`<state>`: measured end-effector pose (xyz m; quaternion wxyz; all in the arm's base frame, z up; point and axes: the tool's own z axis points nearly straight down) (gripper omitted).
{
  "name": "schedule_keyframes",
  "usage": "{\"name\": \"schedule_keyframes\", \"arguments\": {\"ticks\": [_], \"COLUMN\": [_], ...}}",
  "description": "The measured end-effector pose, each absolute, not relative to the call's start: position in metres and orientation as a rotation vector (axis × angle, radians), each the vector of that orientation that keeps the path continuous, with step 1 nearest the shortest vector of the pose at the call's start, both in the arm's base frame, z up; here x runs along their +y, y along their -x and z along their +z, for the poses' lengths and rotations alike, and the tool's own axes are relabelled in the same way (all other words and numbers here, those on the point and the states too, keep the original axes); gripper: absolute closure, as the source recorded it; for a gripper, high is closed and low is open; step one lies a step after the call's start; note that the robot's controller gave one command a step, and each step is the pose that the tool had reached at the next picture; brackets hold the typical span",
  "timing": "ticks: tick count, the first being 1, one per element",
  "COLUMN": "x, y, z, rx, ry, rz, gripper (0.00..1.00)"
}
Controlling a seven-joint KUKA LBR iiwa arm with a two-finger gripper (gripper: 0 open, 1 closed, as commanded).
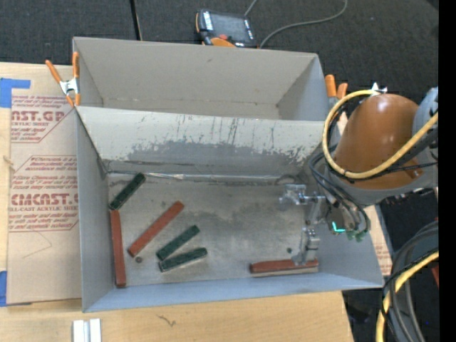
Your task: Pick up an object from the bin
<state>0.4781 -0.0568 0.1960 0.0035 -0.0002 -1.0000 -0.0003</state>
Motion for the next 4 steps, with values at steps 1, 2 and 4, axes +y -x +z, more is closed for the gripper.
{"name": "schedule_keyframes", "arguments": {"ticks": [1,2,4], "x": [-0.057,-0.058,-0.017], "y": [-0.487,-0.487,-0.519], "z": [0.068,0.071,0.253], "rx": [-3.141,-3.14,-3.116], "ry": [0.069,0.067,-0.441], "rz": [-0.001,0.0,0.001], "gripper": [0.0,1.0,1.0]}}
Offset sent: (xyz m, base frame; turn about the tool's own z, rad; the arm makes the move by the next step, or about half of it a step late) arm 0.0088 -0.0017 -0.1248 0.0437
